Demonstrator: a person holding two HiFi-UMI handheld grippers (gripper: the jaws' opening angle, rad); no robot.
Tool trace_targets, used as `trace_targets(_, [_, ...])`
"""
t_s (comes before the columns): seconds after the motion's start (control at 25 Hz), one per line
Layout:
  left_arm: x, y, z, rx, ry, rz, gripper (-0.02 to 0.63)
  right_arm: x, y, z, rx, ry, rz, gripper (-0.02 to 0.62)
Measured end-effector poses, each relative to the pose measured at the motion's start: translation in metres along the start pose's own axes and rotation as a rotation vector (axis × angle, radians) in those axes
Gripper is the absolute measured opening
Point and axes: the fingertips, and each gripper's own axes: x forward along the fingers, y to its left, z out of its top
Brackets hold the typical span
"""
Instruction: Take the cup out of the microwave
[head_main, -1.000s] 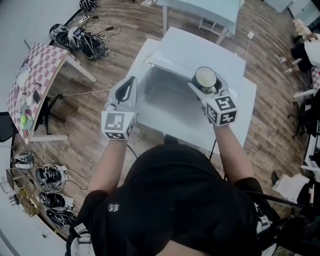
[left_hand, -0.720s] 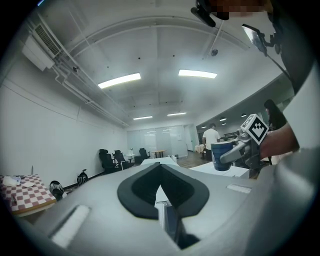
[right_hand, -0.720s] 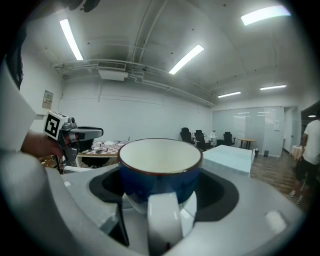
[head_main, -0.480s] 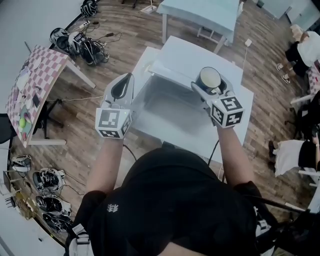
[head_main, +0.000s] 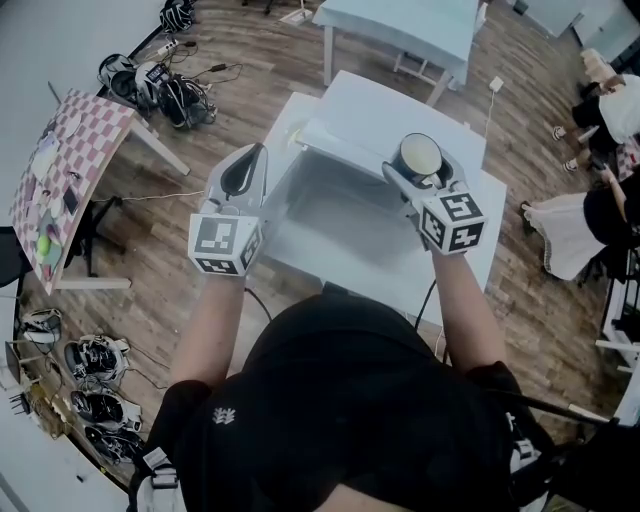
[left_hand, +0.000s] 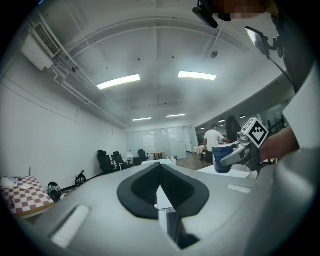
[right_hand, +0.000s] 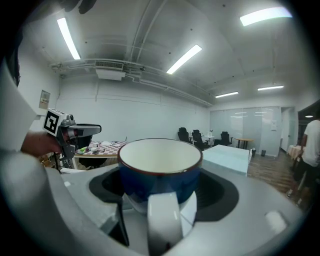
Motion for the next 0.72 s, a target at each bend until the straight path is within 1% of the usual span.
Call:
trace_targets(0.32, [0.0041, -0.0019, -0.0032, -0.009, 0.002, -0.011, 0.002, 0.002, -0.0035, 0.0006, -0.007, 0.001, -0.012, 0.397])
trace_targets(0.72, [0.0095, -0.0069, -0.0041, -0.003, 0.005, -0.024, 0.002, -0.0012, -0.0102, -0.0022, 0.013, -0.012, -0.024, 0.397])
